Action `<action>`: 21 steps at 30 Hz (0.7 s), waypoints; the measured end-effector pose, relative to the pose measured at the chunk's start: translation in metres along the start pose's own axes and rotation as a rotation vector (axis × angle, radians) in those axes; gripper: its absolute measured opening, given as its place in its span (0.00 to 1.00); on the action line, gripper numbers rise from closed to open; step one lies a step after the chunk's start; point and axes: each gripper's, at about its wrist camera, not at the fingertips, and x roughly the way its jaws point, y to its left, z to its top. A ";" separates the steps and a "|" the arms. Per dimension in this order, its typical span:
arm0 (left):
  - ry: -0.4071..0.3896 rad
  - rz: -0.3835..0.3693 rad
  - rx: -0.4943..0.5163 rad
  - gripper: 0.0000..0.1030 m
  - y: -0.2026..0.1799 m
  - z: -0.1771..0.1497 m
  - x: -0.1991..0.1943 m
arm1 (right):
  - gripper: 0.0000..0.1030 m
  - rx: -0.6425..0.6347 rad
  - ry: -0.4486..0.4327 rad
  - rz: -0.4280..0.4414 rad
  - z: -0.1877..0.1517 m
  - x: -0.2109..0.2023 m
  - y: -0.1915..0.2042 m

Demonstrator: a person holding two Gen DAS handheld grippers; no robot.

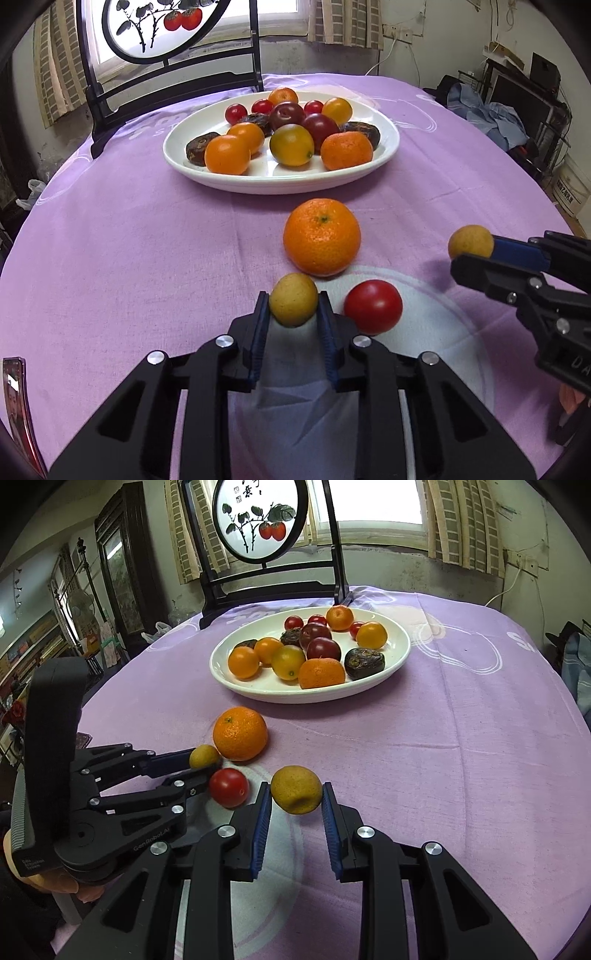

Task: Organize fruits
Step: 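Grasp a yellow citrus with the right tool while the left tool grasps another yellow citrus, then carry both yellow citrus onto the white plate and open both tools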

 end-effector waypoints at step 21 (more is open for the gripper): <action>-0.145 -0.013 -0.052 0.24 0.014 0.068 -0.066 | 0.27 -0.085 -0.121 -0.047 0.054 -0.028 0.011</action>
